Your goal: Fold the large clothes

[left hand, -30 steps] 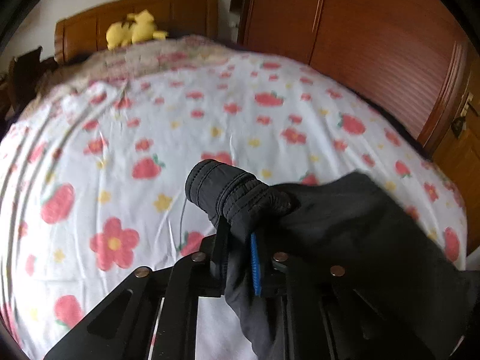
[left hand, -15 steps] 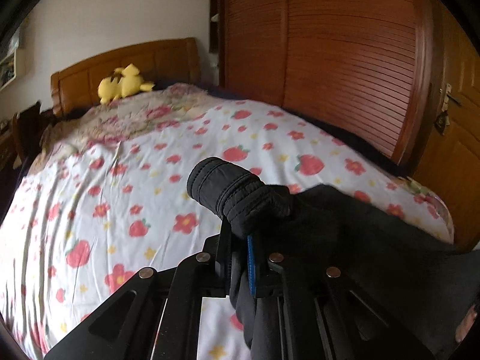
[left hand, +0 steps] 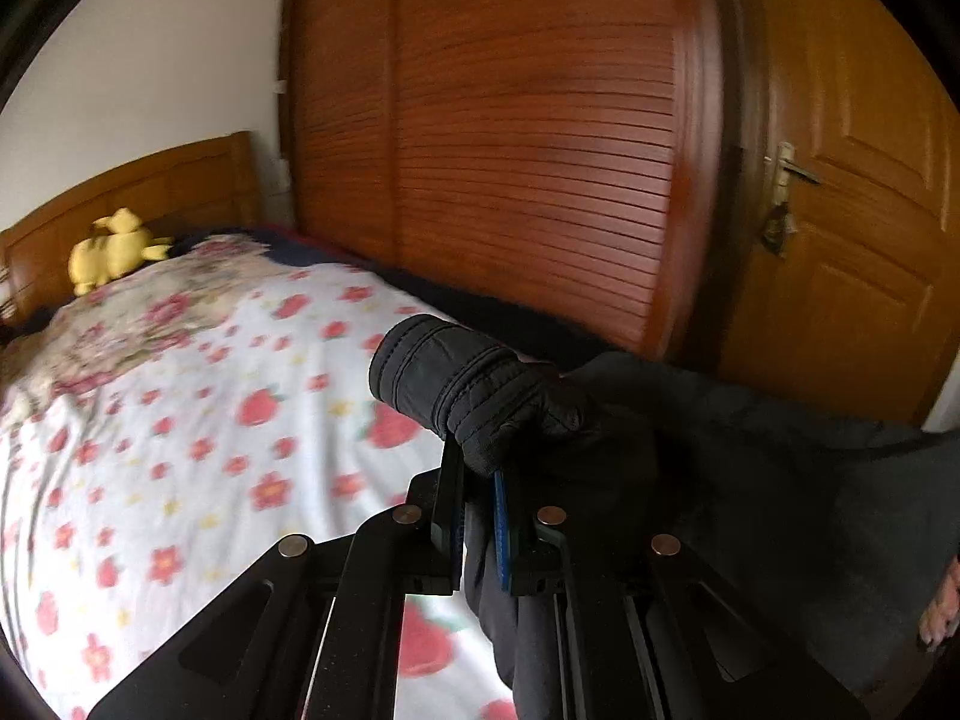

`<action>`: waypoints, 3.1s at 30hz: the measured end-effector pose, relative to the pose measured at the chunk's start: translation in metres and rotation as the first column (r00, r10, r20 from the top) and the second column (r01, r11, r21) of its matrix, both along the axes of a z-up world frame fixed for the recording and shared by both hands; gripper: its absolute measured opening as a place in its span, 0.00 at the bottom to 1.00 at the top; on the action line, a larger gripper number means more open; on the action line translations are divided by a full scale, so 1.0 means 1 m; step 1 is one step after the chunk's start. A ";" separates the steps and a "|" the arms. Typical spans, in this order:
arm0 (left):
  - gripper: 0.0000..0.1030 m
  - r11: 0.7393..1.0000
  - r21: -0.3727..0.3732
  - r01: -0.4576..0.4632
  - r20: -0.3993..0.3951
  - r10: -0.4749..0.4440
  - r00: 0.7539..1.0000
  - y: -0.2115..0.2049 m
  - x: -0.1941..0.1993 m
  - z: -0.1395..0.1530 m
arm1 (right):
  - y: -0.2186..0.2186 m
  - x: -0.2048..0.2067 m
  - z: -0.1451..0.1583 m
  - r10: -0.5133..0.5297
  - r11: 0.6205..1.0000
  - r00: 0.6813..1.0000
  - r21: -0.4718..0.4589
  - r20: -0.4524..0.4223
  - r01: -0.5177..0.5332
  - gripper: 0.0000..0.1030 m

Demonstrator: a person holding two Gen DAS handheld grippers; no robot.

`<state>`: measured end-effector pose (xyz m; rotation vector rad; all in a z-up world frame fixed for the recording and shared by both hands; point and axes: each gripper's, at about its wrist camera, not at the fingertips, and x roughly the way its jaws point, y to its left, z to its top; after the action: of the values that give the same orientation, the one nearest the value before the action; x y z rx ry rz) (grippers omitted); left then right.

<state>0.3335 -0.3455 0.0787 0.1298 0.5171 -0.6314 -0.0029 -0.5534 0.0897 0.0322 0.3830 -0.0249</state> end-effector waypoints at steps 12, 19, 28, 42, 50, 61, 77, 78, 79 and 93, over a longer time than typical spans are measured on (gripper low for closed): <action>0.08 0.993 -0.029 0.116 -0.002 -0.116 0.993 -0.056 0.013 -0.010 | -0.091 -0.032 -0.005 -0.216 0.976 0.976 -0.031 -0.042 0.215 0.06; 0.10 0.993 0.076 0.088 -0.004 -0.088 0.996 -0.037 0.010 -0.041 | -0.130 -0.039 -0.036 -0.333 0.942 0.931 0.000 -0.150 0.337 0.07; 0.16 0.996 0.044 0.081 0.007 -0.081 0.997 0.039 -0.028 -0.053 | -0.140 -0.073 -0.028 -0.505 0.862 0.850 -0.040 -0.150 0.506 0.14; 0.50 0.997 -0.036 0.063 0.034 -0.062 0.998 0.125 -0.131 -0.040 | -0.080 -0.018 -0.024 -0.374 0.926 0.917 -0.109 -0.136 0.362 0.16; 0.64 0.996 -0.042 0.074 0.078 -0.070 0.994 0.136 -0.165 -0.033 | -0.141 0.014 -0.096 -0.482 0.871 0.782 -0.116 -0.395 0.478 0.16; 0.77 0.998 -0.056 0.031 0.105 -0.025 0.994 0.147 -0.196 -0.016 | -0.116 -0.001 -0.068 -0.496 0.868 0.801 -0.183 -0.335 0.461 0.32; 0.79 0.994 -0.012 -0.107 0.079 0.108 0.991 0.188 -0.249 -0.017 | 0.060 0.004 -0.050 -0.090 0.995 0.948 -0.066 -0.306 0.073 0.33; 0.79 0.992 -0.013 -0.124 0.072 0.124 0.990 0.193 -0.251 -0.018 | 0.070 0.008 -0.049 -0.075 0.996 0.951 -0.068 -0.301 0.057 0.33; 0.79 0.990 -0.012 -0.142 0.066 0.142 0.988 0.199 -0.252 -0.018 | 0.081 0.008 -0.049 -0.058 0.997 0.954 -0.066 -0.293 0.040 0.33; 0.79 0.880 0.023 -0.474 0.002 0.474 0.880 0.262 -0.282 -0.049 | 0.202 0.043 -0.082 0.112 0.993 0.965 0.009 -0.235 -0.114 0.33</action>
<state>0.0516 -0.0830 0.0296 0.0197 0.5354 -0.1433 0.0405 -0.3509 0.0074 0.0024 0.6222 0.0840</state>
